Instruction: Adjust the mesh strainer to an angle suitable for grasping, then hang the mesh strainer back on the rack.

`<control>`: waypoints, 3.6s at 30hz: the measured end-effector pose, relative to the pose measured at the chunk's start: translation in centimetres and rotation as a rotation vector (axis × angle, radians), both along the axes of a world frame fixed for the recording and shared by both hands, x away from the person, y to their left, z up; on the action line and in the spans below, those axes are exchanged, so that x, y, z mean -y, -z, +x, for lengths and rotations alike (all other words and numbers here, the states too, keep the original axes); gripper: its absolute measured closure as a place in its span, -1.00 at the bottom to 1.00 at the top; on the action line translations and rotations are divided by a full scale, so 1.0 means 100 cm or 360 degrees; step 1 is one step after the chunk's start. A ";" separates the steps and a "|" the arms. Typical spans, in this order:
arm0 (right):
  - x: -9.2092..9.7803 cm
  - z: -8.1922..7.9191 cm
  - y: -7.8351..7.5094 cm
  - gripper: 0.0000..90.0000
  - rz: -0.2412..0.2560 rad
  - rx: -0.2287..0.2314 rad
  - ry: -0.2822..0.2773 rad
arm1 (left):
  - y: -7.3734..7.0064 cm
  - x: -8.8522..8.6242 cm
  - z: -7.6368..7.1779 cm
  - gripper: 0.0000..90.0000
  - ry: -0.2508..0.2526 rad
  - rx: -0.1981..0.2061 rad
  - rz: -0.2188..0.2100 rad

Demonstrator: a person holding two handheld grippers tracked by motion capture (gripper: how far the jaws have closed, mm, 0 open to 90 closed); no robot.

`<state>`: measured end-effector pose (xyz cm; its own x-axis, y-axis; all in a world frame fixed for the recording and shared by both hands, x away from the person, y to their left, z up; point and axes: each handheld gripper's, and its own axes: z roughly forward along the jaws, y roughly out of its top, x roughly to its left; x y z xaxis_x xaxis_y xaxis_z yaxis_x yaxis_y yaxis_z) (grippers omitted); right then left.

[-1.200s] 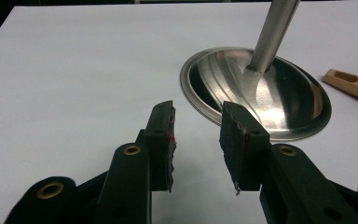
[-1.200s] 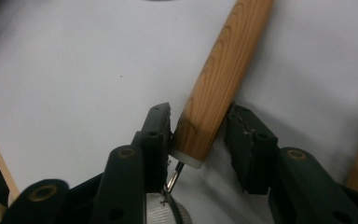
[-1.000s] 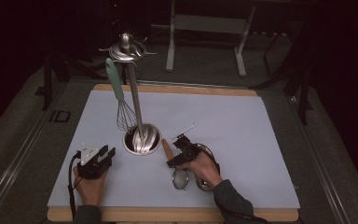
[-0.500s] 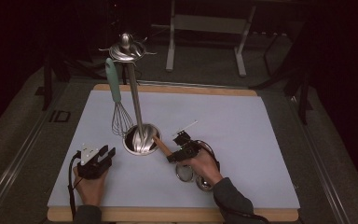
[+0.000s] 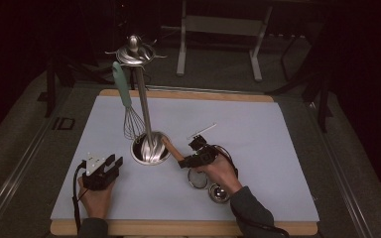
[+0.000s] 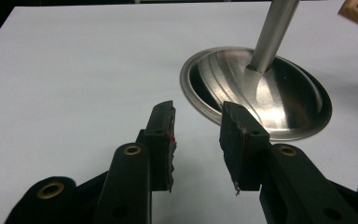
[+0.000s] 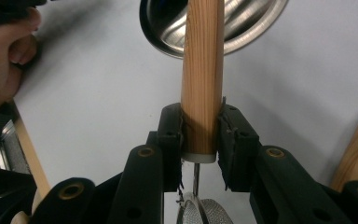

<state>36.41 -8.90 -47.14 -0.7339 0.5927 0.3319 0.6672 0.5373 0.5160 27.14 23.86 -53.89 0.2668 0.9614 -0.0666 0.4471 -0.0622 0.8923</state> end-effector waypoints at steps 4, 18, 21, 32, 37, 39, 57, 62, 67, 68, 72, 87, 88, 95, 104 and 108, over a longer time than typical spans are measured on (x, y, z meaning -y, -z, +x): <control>0.001 0.001 -0.003 0.60 0.0022 0.0007 -0.0012 | 0.000 0.000 0.000 0.45 -0.0001 0.0004 -0.0001; 0.012 0.009 -0.010 0.60 0.0065 0.0054 -0.0025 | 0.000 0.000 -0.001 0.46 -0.0002 0.0009 -0.0002; 0.019 0.012 -0.013 0.60 0.0067 0.0062 -0.0012 | 0.000 0.000 -0.001 0.46 -0.0002 0.0011 0.0002; 0.034 0.023 -0.023 0.60 0.0059 0.0124 -0.0052 | 0.000 0.000 -0.001 0.46 -0.0001 0.0013 0.0002; 0.042 0.031 -0.029 0.60 0.0053 0.0152 -0.0036 | 0.000 0.000 -0.001 0.46 -0.0002 0.0014 0.0000; 0.043 0.034 -0.032 0.60 0.0058 0.0164 -0.0040 | 0.000 0.000 -0.001 0.46 -0.0001 0.0014 0.0001; 0.049 0.046 -0.057 0.60 0.0112 0.0320 -0.0169 | 0.000 0.000 -0.001 0.46 -0.0003 0.0013 -0.0003; 0.050 0.047 -0.063 0.60 0.0157 0.0373 -0.0211 | 0.000 0.000 -0.001 0.46 -0.0003 0.0015 -0.0002; 0.050 0.046 -0.069 0.60 0.0196 0.0445 -0.0274 | 0.000 0.000 -0.001 0.46 -0.0003 0.0016 -0.0002; 0.050 0.046 -0.070 0.60 0.0200 0.0454 -0.0283 | 0.000 0.000 -0.001 0.46 -0.0002 0.0017 -0.0001; 0.048 0.042 -0.077 0.60 0.0234 0.0486 -0.0328 | 0.000 0.000 -0.001 0.46 -0.0003 0.0016 -0.0001; 0.036 0.025 -0.100 0.60 0.0343 0.0619 -0.0488 | 0.000 0.000 -0.001 0.46 -0.0004 0.0017 -0.0003; 0.035 0.024 -0.102 0.60 0.0355 0.0627 -0.0500 | 0.000 0.000 -0.001 0.46 -0.0004 0.0017 -0.0004; 0.034 0.021 -0.114 0.60 0.0421 0.0663 -0.0568 | 0.000 0.000 -0.001 0.46 -0.0005 0.0018 -0.0003; 0.035 0.011 -0.128 0.60 0.0513 0.0706 -0.0621 | 0.000 0.000 -0.001 0.46 -0.0005 0.0018 -0.0002; 0.035 0.010 -0.132 0.60 0.0530 0.0720 -0.0628 | 0.000 0.000 -0.002 0.46 -0.0004 0.0017 -0.0004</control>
<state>37.39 -12.41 -33.92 -0.9832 0.1720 0.0603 0.1343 0.4600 0.8777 26.98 23.85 -53.89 0.2650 0.9620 -0.0662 0.4376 -0.0588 0.8972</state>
